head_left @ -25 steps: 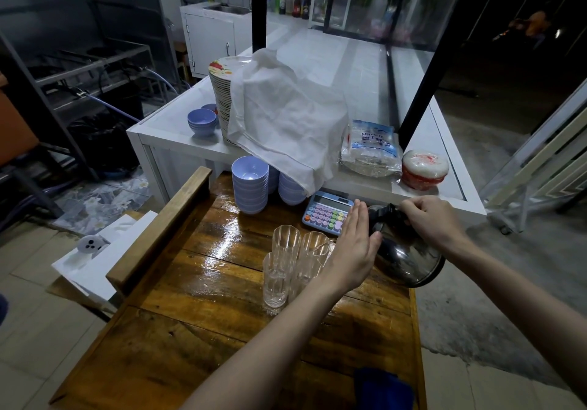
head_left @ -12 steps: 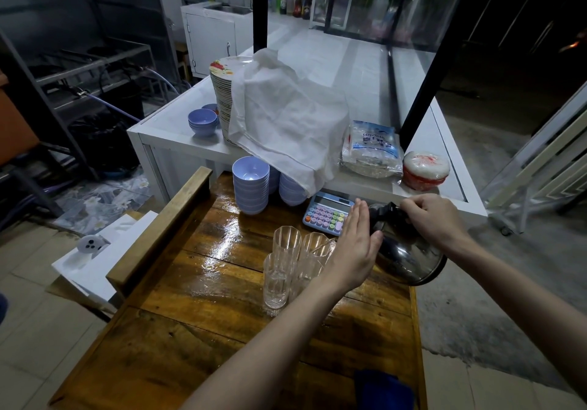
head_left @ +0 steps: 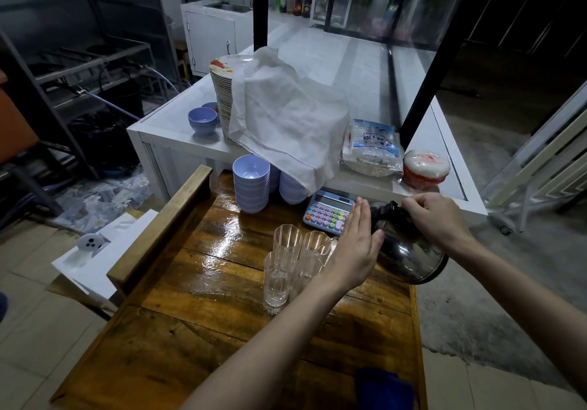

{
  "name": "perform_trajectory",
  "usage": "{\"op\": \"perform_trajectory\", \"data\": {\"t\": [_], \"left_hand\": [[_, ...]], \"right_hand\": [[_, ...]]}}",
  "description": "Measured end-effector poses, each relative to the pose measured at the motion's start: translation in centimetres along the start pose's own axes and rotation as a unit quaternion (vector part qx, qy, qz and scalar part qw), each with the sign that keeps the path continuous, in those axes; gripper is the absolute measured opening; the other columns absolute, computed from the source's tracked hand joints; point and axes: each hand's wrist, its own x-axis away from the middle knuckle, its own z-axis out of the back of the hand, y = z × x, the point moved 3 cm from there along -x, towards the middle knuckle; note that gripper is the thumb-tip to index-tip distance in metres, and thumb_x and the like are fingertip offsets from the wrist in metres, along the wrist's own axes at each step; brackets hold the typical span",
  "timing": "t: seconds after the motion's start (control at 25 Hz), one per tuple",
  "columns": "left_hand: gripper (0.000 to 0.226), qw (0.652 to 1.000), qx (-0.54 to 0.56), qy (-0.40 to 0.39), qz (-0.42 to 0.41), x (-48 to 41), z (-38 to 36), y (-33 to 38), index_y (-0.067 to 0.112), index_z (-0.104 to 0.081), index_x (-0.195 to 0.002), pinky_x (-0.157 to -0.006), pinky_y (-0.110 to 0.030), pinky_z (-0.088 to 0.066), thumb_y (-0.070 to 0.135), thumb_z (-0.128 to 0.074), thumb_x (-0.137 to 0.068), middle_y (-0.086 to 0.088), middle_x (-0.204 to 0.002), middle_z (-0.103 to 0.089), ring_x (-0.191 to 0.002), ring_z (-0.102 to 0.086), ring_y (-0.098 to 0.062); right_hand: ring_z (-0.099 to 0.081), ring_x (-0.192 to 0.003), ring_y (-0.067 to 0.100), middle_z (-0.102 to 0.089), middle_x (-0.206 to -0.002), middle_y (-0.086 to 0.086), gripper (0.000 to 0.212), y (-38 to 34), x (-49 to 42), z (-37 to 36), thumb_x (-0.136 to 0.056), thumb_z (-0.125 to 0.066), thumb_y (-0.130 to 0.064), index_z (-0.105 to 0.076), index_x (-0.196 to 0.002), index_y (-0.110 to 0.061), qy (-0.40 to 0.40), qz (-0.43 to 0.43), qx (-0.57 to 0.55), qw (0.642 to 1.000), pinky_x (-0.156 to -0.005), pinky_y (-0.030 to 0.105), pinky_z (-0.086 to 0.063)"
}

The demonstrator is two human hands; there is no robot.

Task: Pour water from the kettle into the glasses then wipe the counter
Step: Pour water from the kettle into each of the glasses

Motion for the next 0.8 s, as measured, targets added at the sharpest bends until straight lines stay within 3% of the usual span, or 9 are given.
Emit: {"op": "perform_trajectory", "data": {"t": [0.08, 0.16, 0.36, 0.56, 0.64, 0.72, 0.8], "left_hand": [[0.062, 1.0, -0.005, 0.002, -0.002, -0.1, 0.0, 0.0, 0.007, 0.003, -0.152, -0.121, -0.031, 0.003, 0.03, -0.029, -0.104, -0.008, -0.162, 0.008, -0.148, 0.011, -0.012], [0.062, 1.0, -0.008, 0.003, -0.002, -0.1, 0.1, 0.0, 0.007, 0.003, -0.152, -0.121, -0.031, 0.003, 0.029, -0.029, -0.104, -0.008, -0.162, 0.007, -0.147, 0.011, -0.011], [0.062, 1.0, -0.016, -0.002, -0.003, 0.1, 0.3, 0.2, 0.008, 0.002, -0.152, -0.121, -0.029, 0.004, 0.03, -0.029, -0.104, -0.007, -0.162, 0.007, -0.147, 0.011, -0.011], [0.061, 0.999, -0.043, -0.02, -0.024, 0.1, 0.8, 0.6, 0.008, -0.001, -0.153, -0.122, -0.032, 0.002, 0.033, -0.027, -0.104, -0.008, -0.162, 0.003, -0.148, 0.008, -0.014], [0.066, 0.997, -0.064, -0.016, -0.037, -0.2, 1.2, 1.3, 0.006, -0.005, -0.153, -0.122, -0.032, 0.0, 0.045, -0.02, -0.101, -0.01, -0.162, -0.002, -0.149, 0.004, -0.016], [0.079, 0.995, -0.08, 0.0, -0.053, -0.5, 1.7, 1.6, 0.004, -0.01, -0.152, -0.122, -0.031, 0.0, 0.055, -0.01, -0.092, -0.012, -0.161, -0.007, -0.149, -0.001, -0.019], [0.071, 0.994, -0.089, 0.012, -0.056, -0.8, 2.2, 1.4, 0.003, -0.012, -0.152, -0.121, -0.03, 0.0, 0.049, -0.016, -0.097, -0.013, -0.161, -0.009, -0.149, -0.003, -0.019]], "right_hand": [[-0.057, -0.057, 0.018, -0.064, -0.058, 0.005, 0.039, -0.1, 0.0, 0.1, -0.082, -0.046, -0.037, -0.059, -0.05, -0.018, 0.004, 0.0, 0.006, 1.0, -0.051, 0.03, -0.037], [-0.056, -0.056, 0.017, -0.063, -0.058, 0.003, 0.04, -0.1, 0.1, 0.0, -0.088, -0.05, -0.031, -0.058, -0.05, -0.02, 0.003, -0.001, -0.003, 1.0, -0.049, 0.029, -0.034], [-0.055, -0.056, 0.024, -0.064, -0.06, 0.013, 0.041, 0.6, 0.2, -0.4, -0.091, -0.052, -0.022, -0.061, -0.054, -0.007, 0.017, -0.006, -0.013, 1.0, -0.051, 0.032, -0.035], [-0.043, -0.05, 0.019, -0.047, -0.045, -0.003, 0.044, 2.7, 0.8, -1.3, -0.086, -0.052, -0.028, -0.048, -0.044, -0.016, 0.037, -0.089, -0.11, 0.989, -0.055, 0.035, -0.032], [-0.042, -0.051, 0.02, -0.045, -0.043, -0.006, 0.041, 3.5, 1.4, -1.9, -0.082, -0.05, -0.032, -0.049, -0.044, -0.016, 0.056, -0.134, -0.172, 0.974, -0.055, 0.035, -0.033], [-0.044, -0.051, 0.02, -0.046, -0.041, -0.007, 0.04, 3.5, 1.8, -2.4, -0.08, -0.049, -0.035, -0.052, -0.045, -0.016, 0.064, -0.159, -0.216, 0.961, -0.054, 0.034, -0.034], [-0.046, -0.053, 0.021, -0.048, -0.046, -0.003, 0.038, 2.9, 1.6, -2.6, -0.08, -0.049, -0.037, -0.053, -0.049, -0.015, 0.063, -0.15, -0.211, 0.964, -0.055, 0.034, -0.035]]}}
